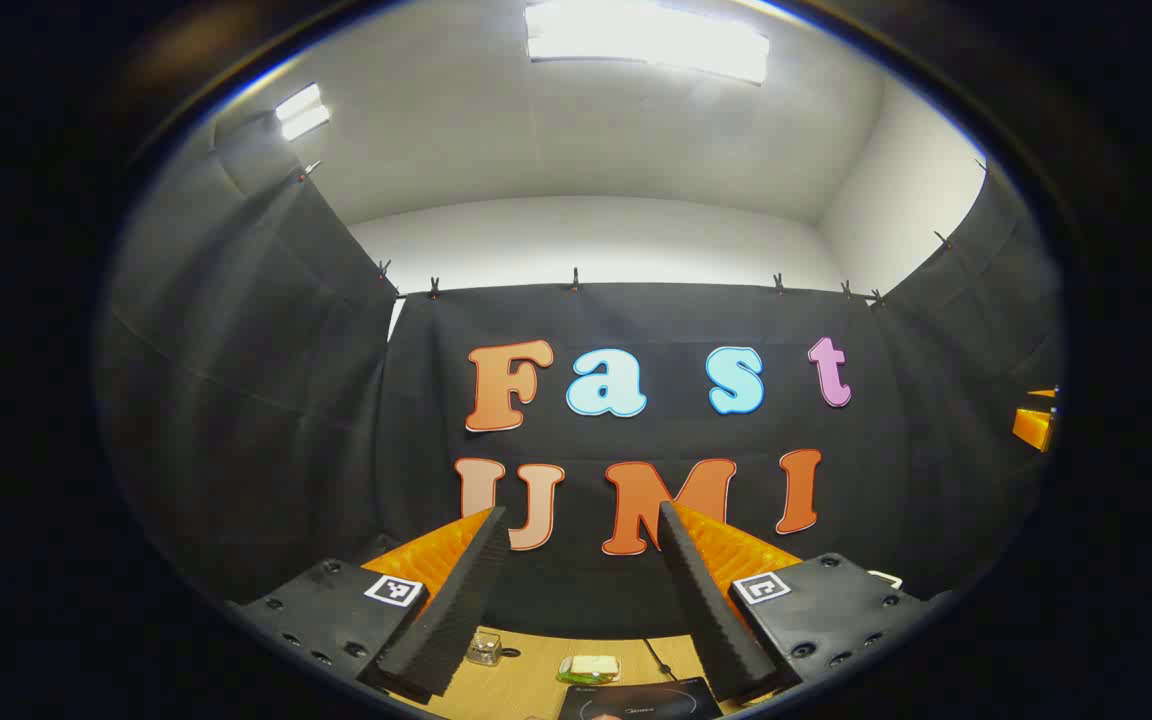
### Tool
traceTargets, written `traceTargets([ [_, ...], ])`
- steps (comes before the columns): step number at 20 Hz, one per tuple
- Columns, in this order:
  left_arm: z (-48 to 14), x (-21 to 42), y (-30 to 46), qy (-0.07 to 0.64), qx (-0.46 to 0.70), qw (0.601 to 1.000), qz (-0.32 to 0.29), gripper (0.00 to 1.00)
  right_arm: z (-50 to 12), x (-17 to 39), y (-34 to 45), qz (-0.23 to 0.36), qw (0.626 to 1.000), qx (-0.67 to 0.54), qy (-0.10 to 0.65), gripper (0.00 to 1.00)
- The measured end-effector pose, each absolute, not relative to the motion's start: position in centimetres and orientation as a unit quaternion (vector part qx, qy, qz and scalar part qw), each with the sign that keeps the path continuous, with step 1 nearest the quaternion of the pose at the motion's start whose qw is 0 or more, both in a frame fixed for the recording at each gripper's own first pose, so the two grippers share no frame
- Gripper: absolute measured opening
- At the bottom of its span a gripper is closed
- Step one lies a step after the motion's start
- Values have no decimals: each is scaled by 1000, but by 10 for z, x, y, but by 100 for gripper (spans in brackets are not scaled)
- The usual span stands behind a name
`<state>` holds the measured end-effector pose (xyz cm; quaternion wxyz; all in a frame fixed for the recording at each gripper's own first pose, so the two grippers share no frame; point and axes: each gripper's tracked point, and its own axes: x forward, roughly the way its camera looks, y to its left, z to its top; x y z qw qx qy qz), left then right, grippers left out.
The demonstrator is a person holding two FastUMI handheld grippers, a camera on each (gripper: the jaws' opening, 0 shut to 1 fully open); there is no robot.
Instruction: First push the handle of the pot to place it horizontally, then grasp the pot with both hands and set it on the induction cooktop.
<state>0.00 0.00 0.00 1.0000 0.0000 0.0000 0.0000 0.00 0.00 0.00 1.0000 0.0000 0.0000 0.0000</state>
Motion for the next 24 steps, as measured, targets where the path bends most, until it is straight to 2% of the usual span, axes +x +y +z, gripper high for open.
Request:
traceTargets([
  [1, 0, -1, 0, -3, 0, 1000, 1, 97, 1, 1, 1, 1, 1000, 2, -1, 95],
  [2, 2, -1, 1, -6, -1, 1000, 1, 98, 1, 1, 2, 3, 1000, 4, -1, 95],
  [3, 3, 0, 0, -9, -1, 1000, 2, 98, 1, 1, 3, 4, 1000, 7, -1, 100],
  [4, 6, 1, 0, -13, -2, 1000, 4, 98, 1, 2, 4, 6, 1000, 9, -1, 95],
  [11, 16, 0, -3, -33, -3, 999, 6, 98, 6, 4, 8, 9, 1000, 2, -8, 95],
  [12, 17, -1, -3, -33, -3, 999, 6, 97, 6, 3, 9, 11, 1000, 3, -8, 100],
  [14, 17, -1, -4, -34, -2, 999, 4, 97, 6, 2, 11, 16, 1000, 6, -8, 100],
  [15, 18, -2, -4, -35, -2, 999, 3, 97, 3, 3, 12, 18, 1000, 6, -7, 95],
  [16, 17, -1, -5, -35, -2, 999, 2, 96, 2, 2, 11, 18, 1000, 7, -6, 95],
  [20, 14, -1, -5, -34, -1, 999, 2, 98, -19, 1, 10, 21, 1000, 11, 10, 95],
  [24, 3, -6, -10, -16, 2, 1000, -5, 98, -64, 1, 10, 29, 997, 25, 62, 95],
])
